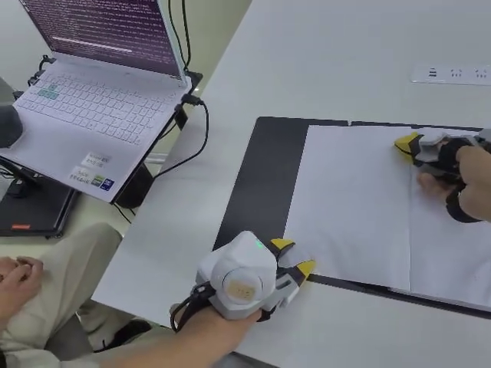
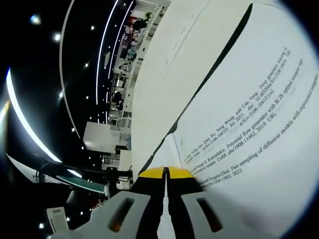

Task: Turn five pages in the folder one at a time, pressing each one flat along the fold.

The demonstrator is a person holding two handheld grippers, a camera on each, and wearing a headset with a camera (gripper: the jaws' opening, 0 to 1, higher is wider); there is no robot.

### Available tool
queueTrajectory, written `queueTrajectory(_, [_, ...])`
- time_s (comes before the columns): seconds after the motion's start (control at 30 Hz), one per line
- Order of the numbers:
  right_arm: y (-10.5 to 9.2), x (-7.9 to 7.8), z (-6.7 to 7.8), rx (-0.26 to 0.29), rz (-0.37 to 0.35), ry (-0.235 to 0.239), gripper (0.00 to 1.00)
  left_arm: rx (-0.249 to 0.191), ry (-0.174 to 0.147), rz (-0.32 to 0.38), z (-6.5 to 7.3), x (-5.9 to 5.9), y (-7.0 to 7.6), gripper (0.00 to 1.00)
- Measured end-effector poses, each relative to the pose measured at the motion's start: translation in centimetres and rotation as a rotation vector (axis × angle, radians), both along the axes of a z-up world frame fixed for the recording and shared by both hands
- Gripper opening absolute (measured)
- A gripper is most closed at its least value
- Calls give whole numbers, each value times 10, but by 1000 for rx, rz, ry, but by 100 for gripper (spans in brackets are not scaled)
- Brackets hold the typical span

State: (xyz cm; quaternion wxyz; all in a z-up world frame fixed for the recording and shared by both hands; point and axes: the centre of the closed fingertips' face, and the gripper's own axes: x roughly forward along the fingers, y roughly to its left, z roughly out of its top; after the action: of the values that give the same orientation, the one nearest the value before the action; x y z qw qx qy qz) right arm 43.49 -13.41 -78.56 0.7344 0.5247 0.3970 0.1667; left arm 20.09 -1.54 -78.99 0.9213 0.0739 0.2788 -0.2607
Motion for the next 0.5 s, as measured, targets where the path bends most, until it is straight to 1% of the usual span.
queueTrajectory(0.1, [-1, 9, 1, 23, -33, 4, 0, -1, -1, 1, 0, 0, 0, 22])
queueTrajectory(0.13, [-2, 13, 3, 28, -56, -3, 0, -2, -1, 1, 0, 0, 0, 22])
queueTrajectory(0.3, [-5, 29, 3, 47, -100, 3, 0, -6, -4, 5, 0, -1, 0, 22])
queueTrajectory(0.37, [-7, 33, 5, 52, -127, 3, 0, -9, -3, 8, 0, -1, 0, 22])
queueTrajectory(0.5, [-6, 33, 7, 46, -127, 3, 0, -11, -6, 8, 1, -1, 0, 22])
